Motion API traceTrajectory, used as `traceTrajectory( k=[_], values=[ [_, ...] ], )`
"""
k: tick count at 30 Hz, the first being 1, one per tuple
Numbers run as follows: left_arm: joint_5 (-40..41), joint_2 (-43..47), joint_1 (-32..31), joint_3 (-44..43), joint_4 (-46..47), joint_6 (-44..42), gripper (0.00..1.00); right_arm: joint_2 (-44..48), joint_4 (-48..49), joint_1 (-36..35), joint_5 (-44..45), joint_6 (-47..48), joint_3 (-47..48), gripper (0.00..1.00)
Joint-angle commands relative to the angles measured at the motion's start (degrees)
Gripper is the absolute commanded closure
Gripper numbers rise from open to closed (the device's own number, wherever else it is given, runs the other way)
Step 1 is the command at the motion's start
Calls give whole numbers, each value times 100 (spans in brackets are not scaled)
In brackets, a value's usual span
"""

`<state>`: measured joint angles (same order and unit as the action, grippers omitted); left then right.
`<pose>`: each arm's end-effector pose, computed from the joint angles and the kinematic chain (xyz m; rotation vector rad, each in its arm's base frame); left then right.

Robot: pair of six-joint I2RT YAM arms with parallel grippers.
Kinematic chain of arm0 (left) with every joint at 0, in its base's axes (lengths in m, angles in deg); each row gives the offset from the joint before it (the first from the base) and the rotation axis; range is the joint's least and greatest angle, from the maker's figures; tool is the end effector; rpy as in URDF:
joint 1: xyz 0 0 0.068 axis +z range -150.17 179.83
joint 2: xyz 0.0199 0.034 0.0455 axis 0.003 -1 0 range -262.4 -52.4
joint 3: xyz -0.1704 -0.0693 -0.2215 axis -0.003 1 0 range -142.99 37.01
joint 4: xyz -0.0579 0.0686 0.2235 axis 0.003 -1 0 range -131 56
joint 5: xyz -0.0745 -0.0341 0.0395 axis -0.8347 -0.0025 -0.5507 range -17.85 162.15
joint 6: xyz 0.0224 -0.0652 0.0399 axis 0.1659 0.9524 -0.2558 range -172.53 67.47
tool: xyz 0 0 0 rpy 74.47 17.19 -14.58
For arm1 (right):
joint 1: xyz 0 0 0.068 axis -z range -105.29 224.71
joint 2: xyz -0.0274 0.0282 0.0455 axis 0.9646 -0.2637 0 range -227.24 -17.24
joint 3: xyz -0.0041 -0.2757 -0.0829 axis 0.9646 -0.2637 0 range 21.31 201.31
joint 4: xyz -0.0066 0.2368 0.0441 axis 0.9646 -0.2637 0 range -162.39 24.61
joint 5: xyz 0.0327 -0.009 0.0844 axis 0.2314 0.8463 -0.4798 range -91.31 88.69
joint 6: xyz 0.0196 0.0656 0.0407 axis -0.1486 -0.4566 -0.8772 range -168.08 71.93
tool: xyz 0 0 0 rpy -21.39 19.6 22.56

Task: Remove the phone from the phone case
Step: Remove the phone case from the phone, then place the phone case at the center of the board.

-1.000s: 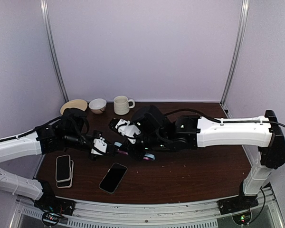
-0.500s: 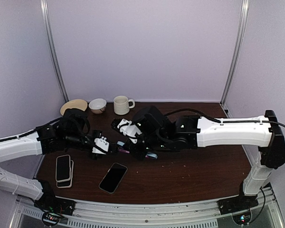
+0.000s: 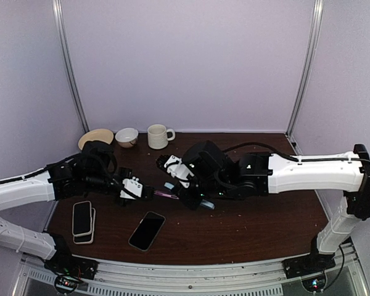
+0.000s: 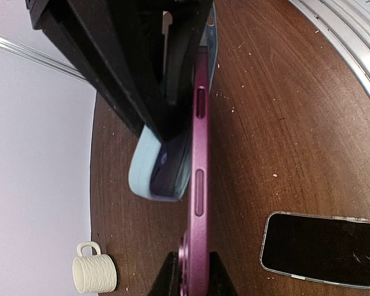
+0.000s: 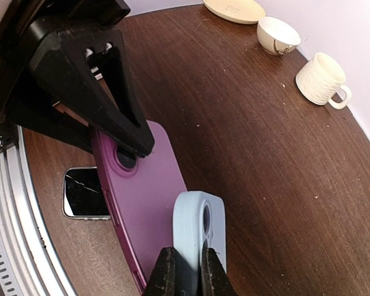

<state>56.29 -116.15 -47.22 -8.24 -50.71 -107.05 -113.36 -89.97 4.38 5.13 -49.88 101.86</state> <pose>0.1507 -0.1893 0.2697 1.7736 1.2458 -0.2276 0.1383 0.3640 0.2979 -1.2575 1.9537 0.5300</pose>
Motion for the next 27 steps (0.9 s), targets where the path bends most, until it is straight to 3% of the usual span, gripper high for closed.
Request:
traceTrajectory(
  k=[1, 8, 14, 20, 27],
  values=[
    [318, 91, 38, -94, 706, -72, 100, 506, -257, 3, 310, -178, -308, 100],
    [580, 224, 38, 0, 723, -195, 100, 1141, -526, 206, 735, -303, -829, 100],
    [665, 321, 38, 46, 731, -271, 100, 1665, -243, 840, 685, -615, -1372, 100],
    [542, 387, 42, 102, 731, -296, 100, 1806, 218, 1862, 182, -1276, -1660, 100],
    [421, 411, 38, 121, 718, -313, 100, 1401, 978, 3055, -1001, -2115, -1823, 100]
  ],
)
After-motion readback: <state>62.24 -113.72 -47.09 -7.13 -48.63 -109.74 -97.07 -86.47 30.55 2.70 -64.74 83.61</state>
